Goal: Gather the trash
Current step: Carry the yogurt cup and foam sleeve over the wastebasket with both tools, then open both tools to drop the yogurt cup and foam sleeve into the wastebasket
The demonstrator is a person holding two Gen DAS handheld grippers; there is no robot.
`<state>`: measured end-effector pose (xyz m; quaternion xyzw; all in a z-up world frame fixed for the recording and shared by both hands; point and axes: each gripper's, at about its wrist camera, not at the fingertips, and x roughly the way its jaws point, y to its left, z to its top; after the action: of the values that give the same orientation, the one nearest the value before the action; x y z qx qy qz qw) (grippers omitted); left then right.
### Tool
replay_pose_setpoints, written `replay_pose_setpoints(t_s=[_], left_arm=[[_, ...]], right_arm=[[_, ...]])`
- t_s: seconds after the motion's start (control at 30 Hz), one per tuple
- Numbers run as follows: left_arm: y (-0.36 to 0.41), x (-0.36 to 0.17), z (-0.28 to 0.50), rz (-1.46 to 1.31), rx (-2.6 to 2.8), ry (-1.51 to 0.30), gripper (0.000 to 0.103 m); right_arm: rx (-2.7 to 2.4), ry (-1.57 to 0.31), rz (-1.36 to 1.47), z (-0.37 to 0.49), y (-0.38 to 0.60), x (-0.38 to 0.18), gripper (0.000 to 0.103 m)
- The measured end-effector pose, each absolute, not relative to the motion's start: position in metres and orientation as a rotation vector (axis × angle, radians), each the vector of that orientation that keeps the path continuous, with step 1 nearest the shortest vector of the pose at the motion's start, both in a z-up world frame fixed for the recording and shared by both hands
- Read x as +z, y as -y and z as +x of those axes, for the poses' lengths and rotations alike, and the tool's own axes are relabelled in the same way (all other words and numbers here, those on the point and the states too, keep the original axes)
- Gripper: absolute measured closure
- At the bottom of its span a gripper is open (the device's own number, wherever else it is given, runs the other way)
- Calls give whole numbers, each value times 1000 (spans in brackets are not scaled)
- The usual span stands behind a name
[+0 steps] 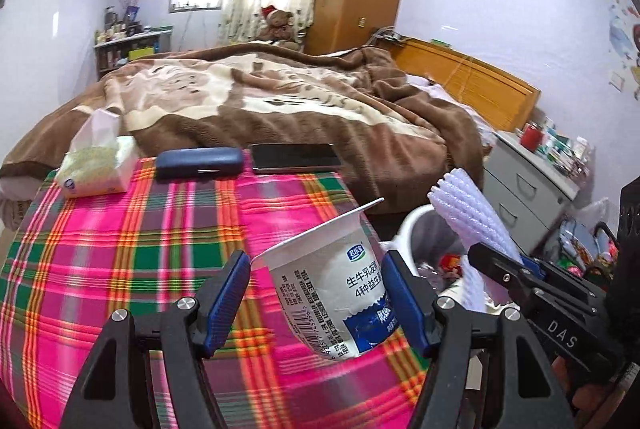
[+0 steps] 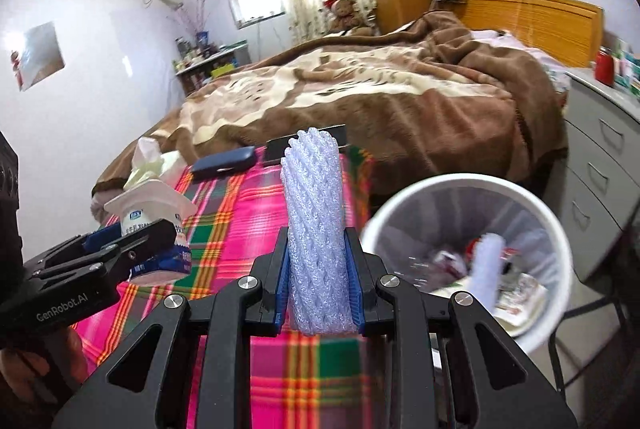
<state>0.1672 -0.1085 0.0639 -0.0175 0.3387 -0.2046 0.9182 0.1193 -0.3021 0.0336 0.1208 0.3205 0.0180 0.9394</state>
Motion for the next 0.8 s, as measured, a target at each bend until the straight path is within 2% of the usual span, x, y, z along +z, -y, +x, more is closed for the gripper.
replay_pose_setpoints(t_s=[0.3,0.8], left_arm=[[167,59,158,-6,-526,-726,35],[267,34,171,82,-637,-799,34]], right_arm=[[-99,-645,284,97,354,29,78],[-229,-763,334,92,419,-7,78]])
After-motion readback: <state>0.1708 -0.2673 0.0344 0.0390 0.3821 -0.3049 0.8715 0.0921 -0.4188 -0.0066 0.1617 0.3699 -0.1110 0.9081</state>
